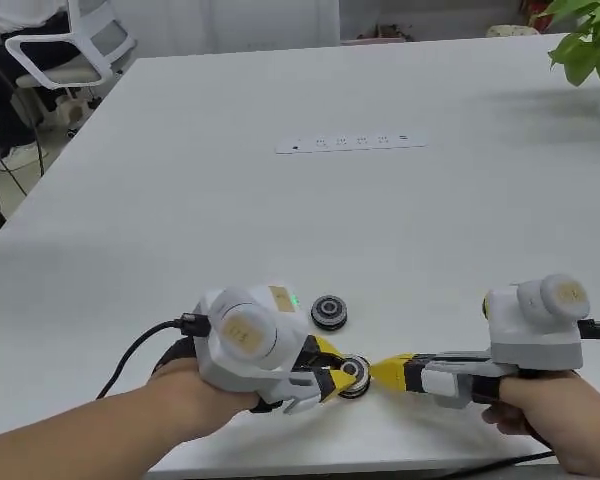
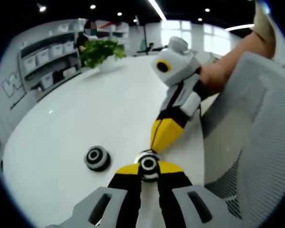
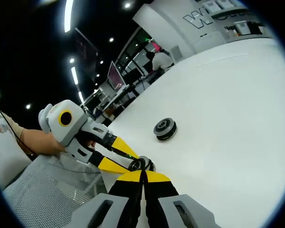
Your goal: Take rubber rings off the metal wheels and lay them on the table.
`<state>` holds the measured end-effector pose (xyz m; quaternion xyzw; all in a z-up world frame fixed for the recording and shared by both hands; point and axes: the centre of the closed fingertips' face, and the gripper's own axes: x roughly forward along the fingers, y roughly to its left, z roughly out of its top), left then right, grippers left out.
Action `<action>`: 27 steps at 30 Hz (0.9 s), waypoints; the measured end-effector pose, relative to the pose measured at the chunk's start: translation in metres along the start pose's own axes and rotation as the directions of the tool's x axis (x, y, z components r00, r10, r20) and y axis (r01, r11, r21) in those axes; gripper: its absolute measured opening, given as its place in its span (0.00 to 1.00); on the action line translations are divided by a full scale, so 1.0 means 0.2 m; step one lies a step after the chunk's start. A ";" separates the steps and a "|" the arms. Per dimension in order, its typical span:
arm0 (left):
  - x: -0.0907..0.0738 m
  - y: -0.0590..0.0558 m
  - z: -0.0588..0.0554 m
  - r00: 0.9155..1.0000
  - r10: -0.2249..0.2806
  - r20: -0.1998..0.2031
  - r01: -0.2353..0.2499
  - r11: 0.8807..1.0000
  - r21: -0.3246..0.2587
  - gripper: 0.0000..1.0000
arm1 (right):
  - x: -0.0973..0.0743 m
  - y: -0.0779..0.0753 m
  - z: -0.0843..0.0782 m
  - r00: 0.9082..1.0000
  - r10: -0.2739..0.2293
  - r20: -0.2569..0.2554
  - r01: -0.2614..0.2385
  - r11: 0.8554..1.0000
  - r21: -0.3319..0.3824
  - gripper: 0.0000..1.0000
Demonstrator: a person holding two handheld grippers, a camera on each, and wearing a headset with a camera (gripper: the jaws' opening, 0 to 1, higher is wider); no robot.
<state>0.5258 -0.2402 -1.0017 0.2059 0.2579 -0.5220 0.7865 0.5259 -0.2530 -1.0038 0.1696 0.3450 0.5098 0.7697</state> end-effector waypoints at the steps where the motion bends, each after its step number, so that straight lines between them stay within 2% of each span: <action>1: 0.00 0.00 0.00 1.000 0.002 -0.001 -0.002 1.000 -0.001 0.12 | 0.00 0.00 0.00 1.000 0.001 0.001 -0.001 1.000 -0.003 0.00; 21: 0.00 0.00 0.00 1.000 0.000 0.002 0.000 1.000 -0.012 0.12 | 0.02 0.06 0.00 0.998 0.057 0.004 -0.057 0.998 -0.017 0.00; 22: 0.01 0.00 0.00 1.000 0.000 0.004 0.000 1.000 -0.013 0.12 | 0.03 0.10 0.01 0.995 0.101 0.007 -0.101 0.995 -0.007 0.00; 24: 0.01 0.00 0.00 1.000 0.001 0.004 -0.001 1.000 -0.012 0.12 | 0.03 0.15 -0.01 0.990 0.142 -0.019 -0.143 0.989 -0.034 0.00; 25: 0.01 0.00 0.00 1.000 0.000 0.004 0.000 1.000 -0.012 0.12 | 0.03 0.10 0.01 0.996 0.085 -0.010 -0.086 0.992 -0.094 0.00; 26: 0.01 0.00 0.00 1.000 0.000 0.006 0.000 1.000 -0.013 0.12 | 0.03 0.12 0.00 0.995 0.101 -0.011 -0.101 0.994 -0.051 0.00; 27: 0.01 0.00 0.00 1.000 0.001 0.006 -0.001 1.000 -0.014 0.12 | 0.03 0.12 0.00 0.995 0.102 -0.007 -0.102 0.994 -0.047 0.00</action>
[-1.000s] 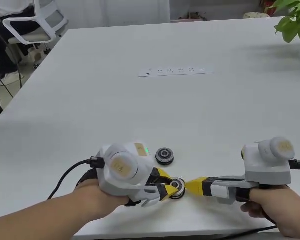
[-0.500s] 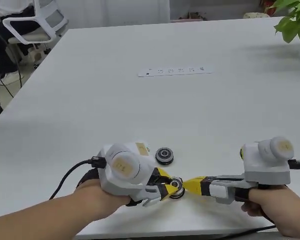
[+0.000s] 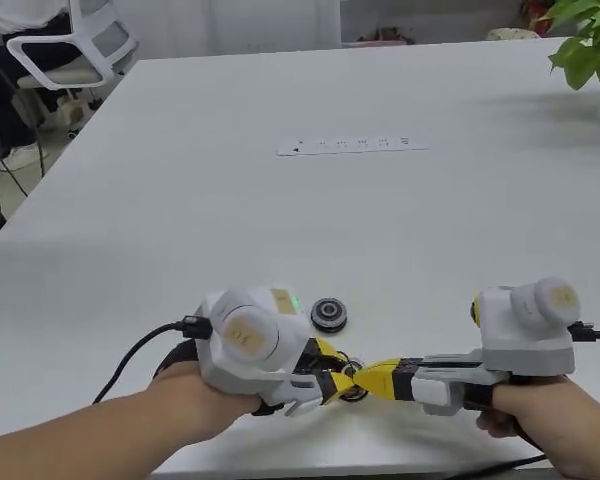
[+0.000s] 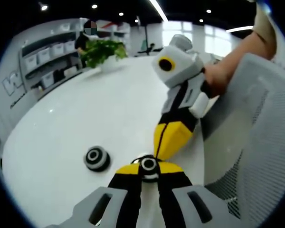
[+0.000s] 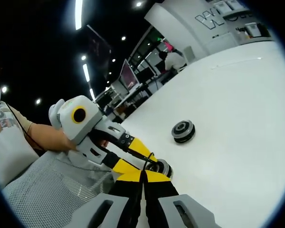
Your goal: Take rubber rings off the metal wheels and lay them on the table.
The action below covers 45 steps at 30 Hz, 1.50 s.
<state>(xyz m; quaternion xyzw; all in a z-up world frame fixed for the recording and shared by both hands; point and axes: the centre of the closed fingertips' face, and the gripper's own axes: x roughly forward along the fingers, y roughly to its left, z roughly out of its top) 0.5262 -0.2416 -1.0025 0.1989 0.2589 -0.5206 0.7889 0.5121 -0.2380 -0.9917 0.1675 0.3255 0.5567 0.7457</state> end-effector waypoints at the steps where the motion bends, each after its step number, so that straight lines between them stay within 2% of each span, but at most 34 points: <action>1: 0.00 0.00 0.00 1.000 0.001 0.000 -0.001 1.000 -0.001 0.12 | -0.01 -0.01 0.00 1.000 -0.006 0.006 0.006 1.000 -0.001 0.00; 9: 0.00 0.00 0.00 1.000 0.004 0.012 -0.004 1.000 0.002 0.12 | -0.01 -0.05 0.00 0.999 -0.046 0.003 0.046 0.998 -0.040 0.00; 15: 0.00 0.00 0.01 1.000 0.000 0.011 0.000 1.000 0.027 0.14 | -0.02 -0.06 0.00 0.998 -0.054 0.012 0.054 0.998 -0.032 0.00; 24: -0.01 -0.01 0.03 0.999 -0.029 0.019 0.028 0.999 0.026 0.18 | -0.02 -0.07 0.01 0.998 -0.055 0.020 0.056 0.998 -0.030 0.00; 32: -0.07 -0.05 0.07 0.997 -0.071 0.036 0.070 0.997 0.027 0.23 | -0.04 -0.06 0.04 0.998 -0.049 0.035 0.050 0.998 -0.023 0.00; 38: -0.14 -0.06 0.11 0.995 -0.077 0.066 0.076 0.997 0.014 0.33 | -0.05 -0.04 0.05 0.998 -0.041 0.042 0.042 0.999 -0.021 0.00; 45: -0.24 -0.04 0.10 0.995 -0.066 0.072 0.066 0.998 0.000 0.44 | -0.05 -0.02 0.09 0.998 -0.029 0.052 0.031 0.999 -0.023 0.00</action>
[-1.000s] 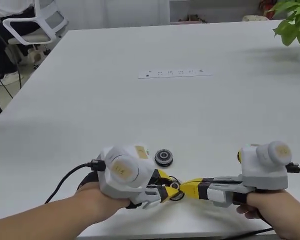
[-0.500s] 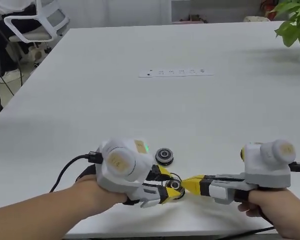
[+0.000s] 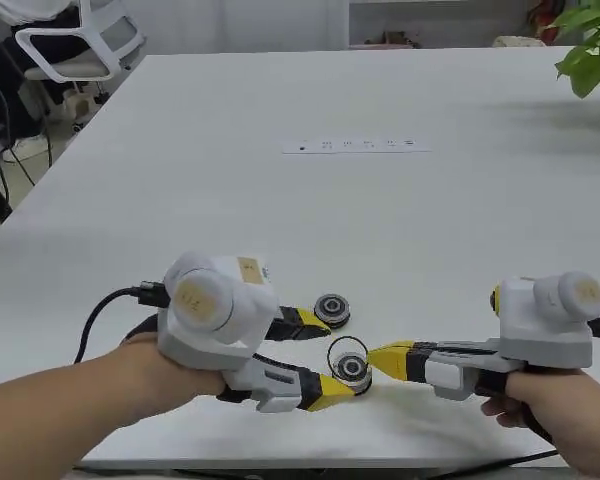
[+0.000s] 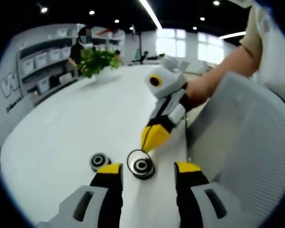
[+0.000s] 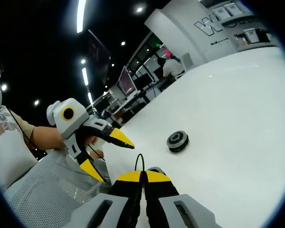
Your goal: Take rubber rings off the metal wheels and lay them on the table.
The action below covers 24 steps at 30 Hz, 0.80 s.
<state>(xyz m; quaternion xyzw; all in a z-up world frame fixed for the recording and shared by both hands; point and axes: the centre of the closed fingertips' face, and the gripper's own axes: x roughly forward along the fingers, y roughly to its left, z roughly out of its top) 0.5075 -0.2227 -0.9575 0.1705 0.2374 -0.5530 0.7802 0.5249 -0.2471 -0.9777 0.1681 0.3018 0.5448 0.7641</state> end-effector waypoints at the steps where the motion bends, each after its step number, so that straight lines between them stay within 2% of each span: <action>1: -0.02 0.00 0.00 1.000 0.004 0.005 -0.004 1.000 -0.008 0.46 | 0.00 0.00 0.00 1.000 0.003 0.000 -0.003 1.000 -0.001 0.00; 5: -0.06 0.00 0.01 1.000 0.007 0.017 -0.006 1.000 -0.023 0.54 | 0.01 0.02 0.02 1.000 0.013 -0.003 -0.013 1.000 -0.008 0.00; 8: -0.10 0.00 0.01 1.000 0.016 0.018 -0.016 1.000 -0.009 0.59 | 0.03 0.04 0.04 1.000 0.022 -0.006 -0.022 1.000 -0.005 0.00; 11: -0.14 0.03 0.01 0.999 0.038 0.018 -0.038 0.999 -0.012 0.65 | 0.04 0.06 0.06 0.999 0.033 -0.007 -0.033 0.999 -0.009 0.00; 14: -0.19 0.06 0.02 0.998 0.061 0.033 -0.059 0.997 -0.043 0.68 | 0.05 0.07 0.09 0.999 0.043 -0.014 -0.043 0.999 -0.019 0.00; 19: -0.28 0.09 0.04 0.994 0.094 0.055 -0.090 0.994 -0.062 0.73 | 0.06 0.10 0.12 0.998 0.048 -0.034 -0.049 0.998 -0.037 0.00; 24: -0.34 0.11 0.03 0.990 0.125 0.072 -0.118 0.989 -0.090 0.78 | 0.08 0.09 0.14 0.998 0.047 -0.047 -0.049 0.998 -0.048 0.00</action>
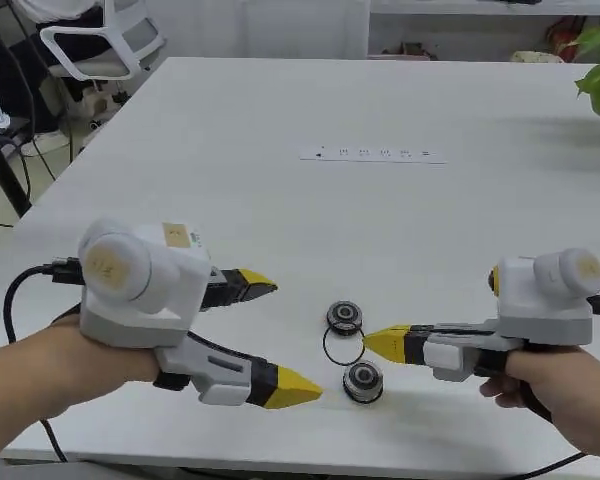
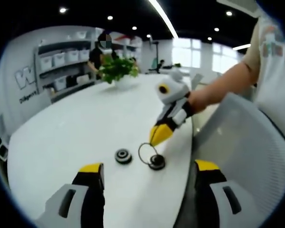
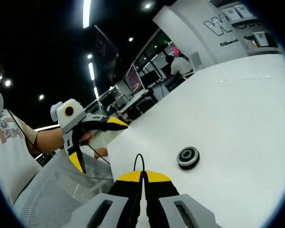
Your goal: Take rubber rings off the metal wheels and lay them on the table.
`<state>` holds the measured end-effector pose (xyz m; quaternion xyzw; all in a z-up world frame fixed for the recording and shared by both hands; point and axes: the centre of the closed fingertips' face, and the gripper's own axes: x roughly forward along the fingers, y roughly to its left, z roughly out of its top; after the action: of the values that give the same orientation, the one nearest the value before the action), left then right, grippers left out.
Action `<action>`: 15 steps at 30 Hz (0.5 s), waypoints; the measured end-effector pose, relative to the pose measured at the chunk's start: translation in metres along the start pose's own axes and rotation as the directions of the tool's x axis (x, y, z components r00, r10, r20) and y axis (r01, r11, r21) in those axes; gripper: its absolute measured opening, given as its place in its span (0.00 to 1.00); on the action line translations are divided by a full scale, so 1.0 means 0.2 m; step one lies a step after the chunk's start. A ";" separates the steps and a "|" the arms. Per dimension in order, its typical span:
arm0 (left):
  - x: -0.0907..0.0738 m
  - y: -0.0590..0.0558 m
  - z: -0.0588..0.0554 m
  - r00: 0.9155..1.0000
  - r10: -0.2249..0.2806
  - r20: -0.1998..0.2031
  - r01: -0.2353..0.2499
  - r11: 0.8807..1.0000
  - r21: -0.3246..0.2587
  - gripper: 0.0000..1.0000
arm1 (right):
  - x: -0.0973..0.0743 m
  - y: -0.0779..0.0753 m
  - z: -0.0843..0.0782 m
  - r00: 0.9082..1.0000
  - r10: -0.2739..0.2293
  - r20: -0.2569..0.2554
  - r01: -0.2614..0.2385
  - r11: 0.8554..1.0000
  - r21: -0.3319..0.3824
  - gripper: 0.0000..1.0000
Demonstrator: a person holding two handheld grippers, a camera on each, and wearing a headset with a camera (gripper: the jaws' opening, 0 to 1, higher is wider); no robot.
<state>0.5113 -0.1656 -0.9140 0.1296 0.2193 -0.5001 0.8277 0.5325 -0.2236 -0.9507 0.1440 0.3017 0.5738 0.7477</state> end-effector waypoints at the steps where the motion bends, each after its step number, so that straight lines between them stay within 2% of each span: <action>1: -0.01 0.00 0.00 1.000 0.006 0.001 -0.006 1.000 -0.003 0.78 | 0.01 0.00 0.00 1.000 -0.001 -0.004 0.001 1.000 -0.002 0.00; 8: -0.06 0.03 -0.04 0.999 0.036 -0.003 -0.036 0.999 -0.032 0.84 | 0.07 -0.01 0.02 0.999 0.007 -0.050 -0.008 1.000 -0.027 0.00; 12: -0.10 0.04 -0.04 0.999 0.049 0.010 -0.048 0.997 -0.052 0.88 | 0.12 -0.01 0.03 0.997 0.013 -0.080 -0.017 0.999 -0.046 0.00; 15: -0.11 0.05 -0.05 0.998 0.056 0.004 -0.056 0.997 -0.051 0.88 | 0.15 0.00 0.04 0.995 0.016 -0.098 -0.021 0.998 -0.058 0.00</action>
<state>0.5082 -0.1397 -0.9111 0.1132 0.2262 -0.4713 0.8449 0.5425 -0.1942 -0.9538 0.0964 0.3194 0.5958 0.7306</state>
